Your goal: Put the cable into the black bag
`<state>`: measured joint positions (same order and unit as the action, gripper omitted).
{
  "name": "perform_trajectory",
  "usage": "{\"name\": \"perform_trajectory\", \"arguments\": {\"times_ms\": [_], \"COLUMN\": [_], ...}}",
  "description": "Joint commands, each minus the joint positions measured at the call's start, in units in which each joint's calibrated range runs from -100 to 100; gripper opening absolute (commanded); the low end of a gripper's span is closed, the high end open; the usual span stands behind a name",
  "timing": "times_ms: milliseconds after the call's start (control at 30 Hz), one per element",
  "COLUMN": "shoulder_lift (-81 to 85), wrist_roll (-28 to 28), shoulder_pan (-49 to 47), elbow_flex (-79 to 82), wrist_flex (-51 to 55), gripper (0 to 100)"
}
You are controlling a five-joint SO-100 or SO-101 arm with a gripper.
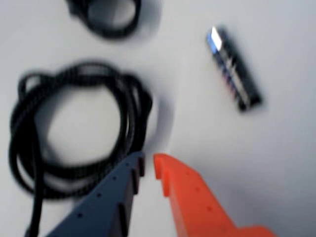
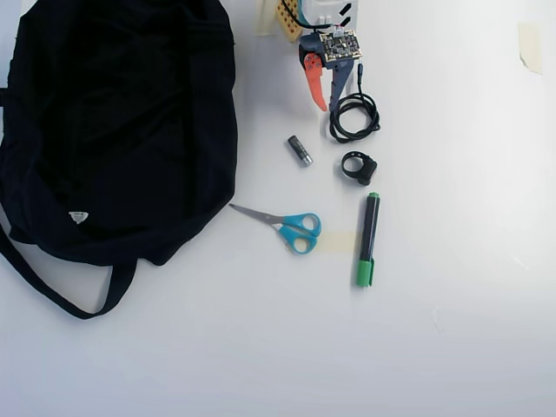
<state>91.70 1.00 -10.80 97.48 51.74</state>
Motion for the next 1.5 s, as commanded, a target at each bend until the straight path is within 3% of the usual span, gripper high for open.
{"name": "perform_trajectory", "arguments": {"times_ms": [0,367,567,900,1133,1467], "shoulder_lift": [-7.80,-38.09,-53.69,-77.17,-86.30,-87.13], "wrist_roll": [-0.21,-0.21,-0.11,-0.95,-0.53,-0.53], "shoulder_pan": [-0.34,-2.44,-1.76,0.48,1.45,5.27], "elbow_flex": [-5.57,-28.12,-41.60,-73.23,-93.17,-92.36], "wrist_flex": [-12.55,-48.81,-60.87,-59.15,-42.44,-38.82], "gripper": [2,2,2,2,2,2]}}
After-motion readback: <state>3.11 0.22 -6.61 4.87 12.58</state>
